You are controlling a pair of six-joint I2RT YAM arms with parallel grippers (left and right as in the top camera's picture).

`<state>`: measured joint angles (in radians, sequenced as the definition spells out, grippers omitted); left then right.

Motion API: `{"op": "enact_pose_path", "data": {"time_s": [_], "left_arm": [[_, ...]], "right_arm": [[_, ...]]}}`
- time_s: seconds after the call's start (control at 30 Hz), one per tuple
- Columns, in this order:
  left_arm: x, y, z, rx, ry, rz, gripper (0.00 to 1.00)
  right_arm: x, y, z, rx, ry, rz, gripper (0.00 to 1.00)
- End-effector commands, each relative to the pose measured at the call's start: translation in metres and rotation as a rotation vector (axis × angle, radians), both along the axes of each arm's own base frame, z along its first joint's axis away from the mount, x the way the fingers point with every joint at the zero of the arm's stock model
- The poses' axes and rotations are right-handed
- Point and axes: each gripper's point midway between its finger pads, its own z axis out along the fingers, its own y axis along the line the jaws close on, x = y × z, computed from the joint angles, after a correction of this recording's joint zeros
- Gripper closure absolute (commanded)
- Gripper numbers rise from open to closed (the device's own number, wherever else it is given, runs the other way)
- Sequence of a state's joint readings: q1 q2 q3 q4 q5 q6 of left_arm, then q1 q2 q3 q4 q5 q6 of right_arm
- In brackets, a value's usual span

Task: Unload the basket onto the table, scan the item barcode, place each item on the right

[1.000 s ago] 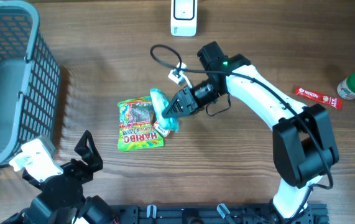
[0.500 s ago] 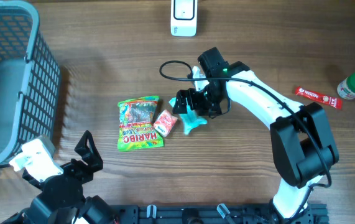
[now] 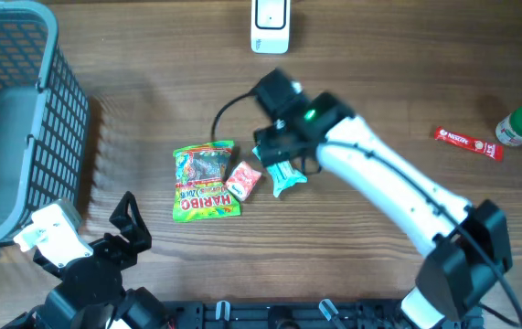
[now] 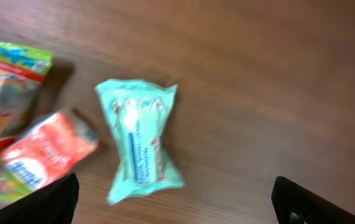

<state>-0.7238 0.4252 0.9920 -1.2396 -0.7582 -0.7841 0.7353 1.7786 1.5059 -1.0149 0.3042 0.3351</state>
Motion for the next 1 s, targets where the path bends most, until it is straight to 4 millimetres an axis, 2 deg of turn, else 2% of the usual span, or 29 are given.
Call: {"op": "enact_pose_path", "data": {"time_s": [0.0,0.07,0.13,0.23,0.37,0.53,0.63,0.73,0.97], "left_arm": [[0.000,0.000,-0.003,-0.012,0.004,0.009,0.00],[0.000,-0.001,-0.003,-0.016,0.008,0.001,0.00],[-0.001,-0.001,-0.003,-0.017,0.009,-0.001,0.00],[-0.001,-0.001,-0.003,-0.017,0.008,0.000,0.00],[-0.001,-0.001,-0.003,-0.017,0.008,0.000,0.00],[-0.001,-0.001,-0.003,-0.017,0.008,0.000,0.00],[-0.001,-0.001,-0.003,-0.017,0.008,0.000,0.00],[-0.001,-0.001,-0.004,-0.017,0.009,0.000,0.00],[-0.002,-0.002,-0.006,-0.013,0.021,-0.007,0.00]], "right_arm": [[0.009,-0.030,-0.023,-0.281,-0.121,-0.003,0.00],[0.007,-0.031,-0.038,-0.296,-0.101,-0.012,0.03],[0.004,-0.032,-0.046,-0.315,-0.079,-0.015,0.10],[-0.003,-0.027,-0.048,-0.358,-0.091,0.014,0.13],[-0.012,-0.015,-0.047,-0.381,-0.119,0.055,0.11],[-0.031,-0.023,-0.059,-0.463,-0.114,0.081,0.10],[-0.048,-0.024,-0.067,-0.523,-0.125,0.122,0.07],[-0.068,-0.017,-0.075,-0.554,-0.134,0.187,0.02],[-0.078,-0.002,-0.076,-0.548,-0.164,0.238,0.00]]}}
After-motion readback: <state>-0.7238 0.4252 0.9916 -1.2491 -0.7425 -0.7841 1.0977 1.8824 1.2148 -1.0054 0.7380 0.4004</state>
